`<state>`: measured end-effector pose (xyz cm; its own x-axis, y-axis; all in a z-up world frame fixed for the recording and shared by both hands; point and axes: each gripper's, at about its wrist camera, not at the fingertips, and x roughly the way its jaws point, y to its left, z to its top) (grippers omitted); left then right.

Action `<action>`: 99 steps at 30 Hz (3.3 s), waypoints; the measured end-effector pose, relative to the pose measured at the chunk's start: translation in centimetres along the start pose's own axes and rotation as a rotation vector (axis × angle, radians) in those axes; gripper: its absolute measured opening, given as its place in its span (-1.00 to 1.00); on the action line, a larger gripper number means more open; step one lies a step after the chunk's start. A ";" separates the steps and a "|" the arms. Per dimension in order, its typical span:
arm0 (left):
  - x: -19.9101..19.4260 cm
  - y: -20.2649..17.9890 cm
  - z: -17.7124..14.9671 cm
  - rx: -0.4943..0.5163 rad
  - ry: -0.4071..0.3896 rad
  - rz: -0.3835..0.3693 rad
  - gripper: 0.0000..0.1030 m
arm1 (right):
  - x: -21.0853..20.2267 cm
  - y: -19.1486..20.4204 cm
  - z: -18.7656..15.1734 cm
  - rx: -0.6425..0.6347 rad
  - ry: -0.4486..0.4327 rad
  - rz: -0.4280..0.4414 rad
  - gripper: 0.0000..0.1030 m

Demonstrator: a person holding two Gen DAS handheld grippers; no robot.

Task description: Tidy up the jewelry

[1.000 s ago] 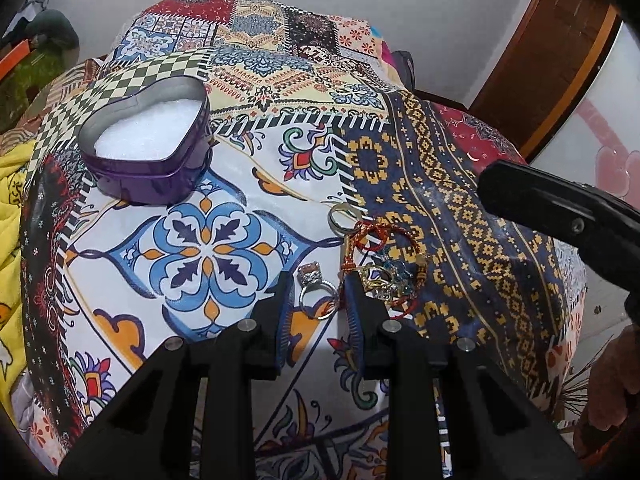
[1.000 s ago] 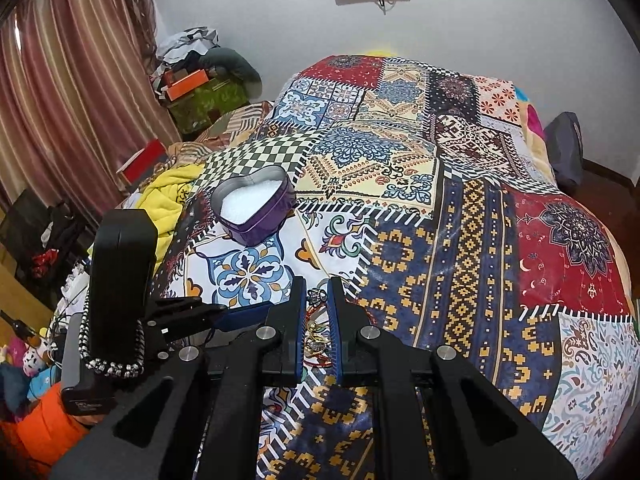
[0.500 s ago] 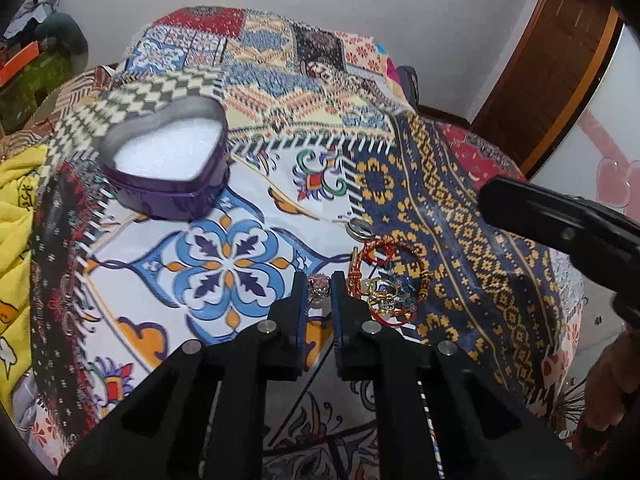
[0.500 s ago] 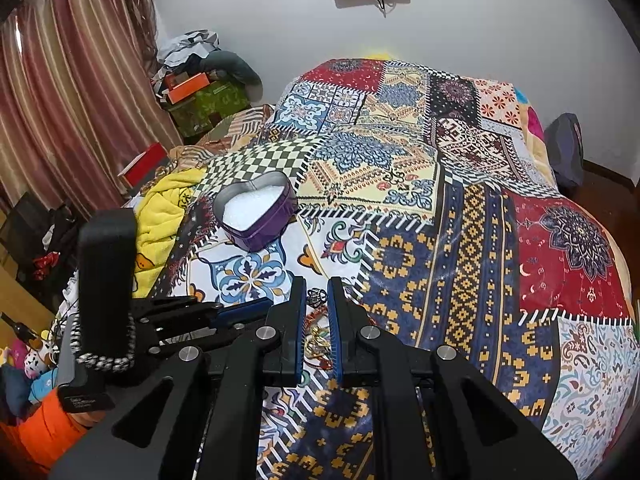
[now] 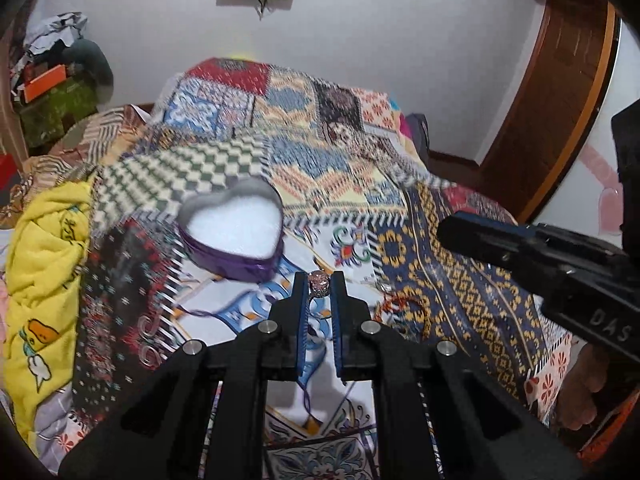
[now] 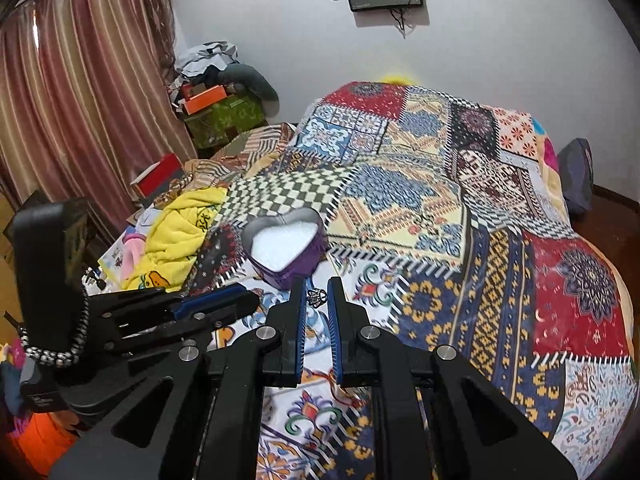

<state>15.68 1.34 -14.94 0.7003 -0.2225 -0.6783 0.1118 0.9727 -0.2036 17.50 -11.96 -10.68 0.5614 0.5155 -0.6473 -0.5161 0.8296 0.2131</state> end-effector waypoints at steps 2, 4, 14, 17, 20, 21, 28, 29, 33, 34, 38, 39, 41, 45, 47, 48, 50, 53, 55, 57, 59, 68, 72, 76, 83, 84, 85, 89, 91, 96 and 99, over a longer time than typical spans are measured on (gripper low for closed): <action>-0.7 0.5 0.5 -0.002 -0.027 0.011 -0.83 | 0.2 0.4 0.5 -0.006 -0.005 0.004 -0.82; -1.2 0.9 1.0 -0.004 -0.048 0.023 -0.83 | 0.5 0.7 0.9 -0.015 -0.011 0.007 -0.82; -2.3 3.4 3.7 -0.017 -0.129 0.067 -0.86 | 2.1 2.8 3.4 -0.066 -0.040 0.026 -0.82; -2.2 4.4 4.4 -0.029 -0.138 0.065 -0.86 | 2.6 3.4 4.3 -0.089 -0.051 0.029 -0.82; -1.5 5.5 4.9 -0.040 -0.134 0.059 -0.86 | 3.2 3.9 5.0 -0.104 -0.061 0.032 -0.82; -1.3 5.7 4.9 -0.041 -0.130 0.060 -0.86 | 3.6 4.1 5.3 -0.109 -0.061 0.031 -0.82; 0.7 6.9 3.7 -0.053 -0.052 0.022 -0.86 | 5.0 3.8 5.8 -0.108 -0.049 0.028 -0.82; 0.9 6.7 3.4 -0.046 -0.042 0.024 -0.86 | 5.2 3.7 5.8 -0.107 -0.045 0.028 -0.82; 2.6 6.3 1.8 -0.010 0.025 0.052 -0.81 | 6.0 3.3 5.5 -0.109 -0.024 0.024 -0.82; 3.3 6.3 1.3 -0.008 0.053 0.051 -0.77 | 6.3 3.3 5.5 -0.110 -0.019 0.022 -0.82; 5.3 6.6 -0.1 -0.030 0.123 0.045 -0.61 | 6.6 3.0 5.4 -0.109 -0.007 0.020 -0.82; 5.7 6.7 -0.3 -0.034 0.135 0.046 -0.61 | 6.6 2.9 5.4 -0.107 -0.006 0.020 -0.82; 6.5 6.7 -0.6 -0.033 0.155 0.057 -0.61 | 6.6 2.7 5.3 -0.107 -0.004 0.017 -0.82; 7.3 6.4 -0.5 -0.013 0.158 0.062 -0.53 | 6.5 2.4 5.1 -0.108 0.000 0.012 -0.82; 7.7 6.2 -0.5 -0.004 0.160 0.067 -0.53 | 6.7 2.3 5.1 -0.106 0.005 0.011 -0.82; 7.9 6.2 -0.5 0.001 0.161 0.068 -0.53 | 6.8 2.2 5.1 -0.105 0.007 0.010 -0.82; 8.3 6.1 -0.5 0.011 0.153 0.070 -0.53 | 6.9 2.1 5.1 -0.103 0.009 0.009 -0.82; 8.5 5.7 -0.7 0.040 0.140 0.081 -0.56 | 7.1 2.0 5.2 -0.102 0.012 0.010 -0.82; 8.4 5.5 -0.9 0.051 0.135 0.079 -0.71 | 7.2 2.0 5.3 -0.104 0.012 0.012 -0.82; 8.2 5.7 -0.9 0.042 0.129 0.070 -0.76 | 7.4 2.0 5.5 -0.104 0.016 0.018 -0.82; 7.8 6.0 -1.0 0.023 0.126 0.055 -0.76 | 7.8 2.1 5.6 -0.102 0.022 0.028 -0.82; 3.6 7.1 0.9 0.004 0.018 0.073 -0.76 | 9.8 2.6 6.4 -0.095 0.052 0.069 -0.82; 2.5 7.5 2.7 -0.009 -0.036 0.072 -0.76 | 10.4 2.9 6.7 -0.101 0.064 0.073 -0.82; 3.3 8.0 4.1 -0.028 -0.041 0.061 -0.76 | 11.5 2.6 6.7 -0.090 0.095 0.083 -0.82; 5.9 8.6 4.5 -0.064 0.010 0.033 -0.76 | 12.8 1.5 6.6 -0.064 0.139 0.107 -0.81; 6.1 8.6 4.5 -0.063 0.012 0.032 -0.76 | 12.8 1.3 6.6 -0.064 0.144 0.109 -0.81; 6.2 8.5 4.5 -0.060 0.011 0.029 -0.76 | 13.0 1.3 6.6 -0.066 0.149 0.110 -0.81; 6.2 8.2 4.5 -0.043 -0.013 0.043 -0.76 | 13.2 1.0 6.6 -0.058 0.165 0.114 -0.81; 6.2 8.2 4.6 -0.037 -0.009 0.047 -0.76 | 13.1 0.8 6.6 -0.046 0.171 0.129 -0.76; 5.8 8.4 4.8 -0.049 -0.003 0.044 -0.75 | 12.2 0.8 6.8 -0.046 0.145 0.129 -0.34; 5.0 8.7 4.9 -0.071 -0.013 0.041 -0.71 | 11.1 0.9 7.0 -0.058 0.121 0.111 -0.34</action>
<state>23.63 9.03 -16.63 0.7127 -0.1810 -0.6777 0.0331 0.9737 -0.2253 27.78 -3.95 -12.55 0.4184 0.5709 -0.7064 -0.6089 0.7534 0.2483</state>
